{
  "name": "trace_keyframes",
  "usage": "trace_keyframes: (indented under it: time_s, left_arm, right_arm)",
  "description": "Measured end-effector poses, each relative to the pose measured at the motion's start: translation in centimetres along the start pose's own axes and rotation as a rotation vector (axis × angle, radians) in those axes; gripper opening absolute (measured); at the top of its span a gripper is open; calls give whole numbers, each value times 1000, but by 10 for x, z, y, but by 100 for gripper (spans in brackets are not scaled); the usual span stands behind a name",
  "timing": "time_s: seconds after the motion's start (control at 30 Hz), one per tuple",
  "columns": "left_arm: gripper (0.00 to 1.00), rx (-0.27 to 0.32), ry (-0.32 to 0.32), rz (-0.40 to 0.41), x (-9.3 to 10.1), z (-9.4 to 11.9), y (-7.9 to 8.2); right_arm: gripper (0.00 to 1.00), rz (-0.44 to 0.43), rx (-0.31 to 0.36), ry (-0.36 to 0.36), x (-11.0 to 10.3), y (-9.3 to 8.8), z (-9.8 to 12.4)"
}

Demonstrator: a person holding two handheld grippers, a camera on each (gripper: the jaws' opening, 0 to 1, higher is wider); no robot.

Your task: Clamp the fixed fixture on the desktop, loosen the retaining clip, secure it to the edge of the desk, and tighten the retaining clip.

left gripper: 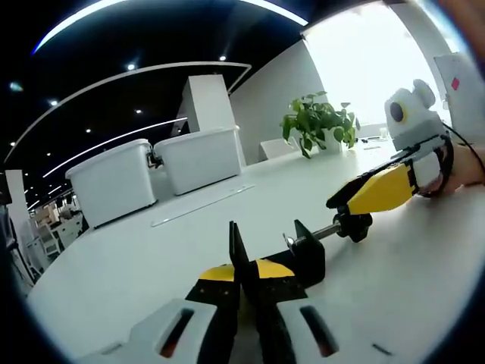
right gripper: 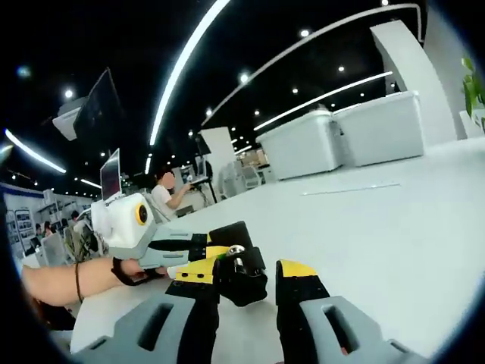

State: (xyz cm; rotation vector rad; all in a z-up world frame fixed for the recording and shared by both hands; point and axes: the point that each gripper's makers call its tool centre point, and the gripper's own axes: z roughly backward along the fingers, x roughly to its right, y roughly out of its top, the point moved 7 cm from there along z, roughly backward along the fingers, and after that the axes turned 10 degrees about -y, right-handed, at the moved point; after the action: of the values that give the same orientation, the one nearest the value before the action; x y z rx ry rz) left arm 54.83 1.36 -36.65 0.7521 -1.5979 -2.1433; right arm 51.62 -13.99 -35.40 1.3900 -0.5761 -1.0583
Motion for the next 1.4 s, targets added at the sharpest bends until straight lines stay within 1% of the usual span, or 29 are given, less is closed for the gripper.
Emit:
trace_keyframes:
  time_s: [0.07, 0.17, 0.33, 0.37, 0.43, 0.57, 0.6, 0.67, 0.8, 0.9, 0.97, 1.03, 1.1, 1.17, 1.27, 1.3, 1.4]
  left_arm:
    - [6, 2, -2, -1, 0, 0, 0]
    - [6, 2, -3, -2, 0, -1, 0]
    - [6, 2, -5, -1, 0, -2, 0]
    - [6, 2, -5, -1, -1, -2, 0]
    - [6, 2, -5, -1, -1, -2, 0]
    - [6, 2, -2, 0, -1, -2, 0]
    - [6, 2, -1, 0, -1, -1, 0]
    - [6, 3, -1, 0, -1, -1, 0]
    - [6, 4, -1, 0, -1, -1, 0]
    - [6, 4, -2, 0, -1, -1, 0]
    - [6, 4, -4, 1, -1, -1, 0]
    - [6, 4, -5, 1, -1, -1, 0]
    - [6, 4, -5, 1, -1, -1, 0]
    - [6, 4, -5, 1, -1, 0, 0]
    - [6, 4, -4, 1, -1, 0, 0]
    - [6, 4, -4, 1, -1, 0, 0]
    - [6, 4, -4, 1, -1, 1, 0]
  right_arm:
    - [26, -33, 6, 15, 0, 2, 1]
    - [23, -26, -7, 43, -5, -1, -1]
    - [23, -13, -7, 48, -6, -1, -1]
    - [23, 11, -3, 48, -7, -1, -1]
    - [23, 96, 18, 38, -9, 0, -1]
    - [22, 327, 71, 4, -17, 1, 1]
    - [22, 369, 80, -1, -18, 0, 1]
    - [22, 424, 95, -15, -20, -1, 2]
    - [22, 693, 131, -65, -30, -3, 4]
    - [22, 925, 159, -98, -37, -5, 4]
    - [22, 1043, 169, -117, -39, -7, 4]
    - [22, 1140, 177, -130, -42, -9, 5]
    - [21, 1178, 179, -142, -42, -10, 5]
    - [21, 1183, 171, -151, -43, -10, 4]
    - [20, 1218, 170, -165, -43, -10, 4]
    - [20, 1216, 171, -166, -43, -9, 4]
    - [20, 1142, 176, -148, -40, -6, 4]
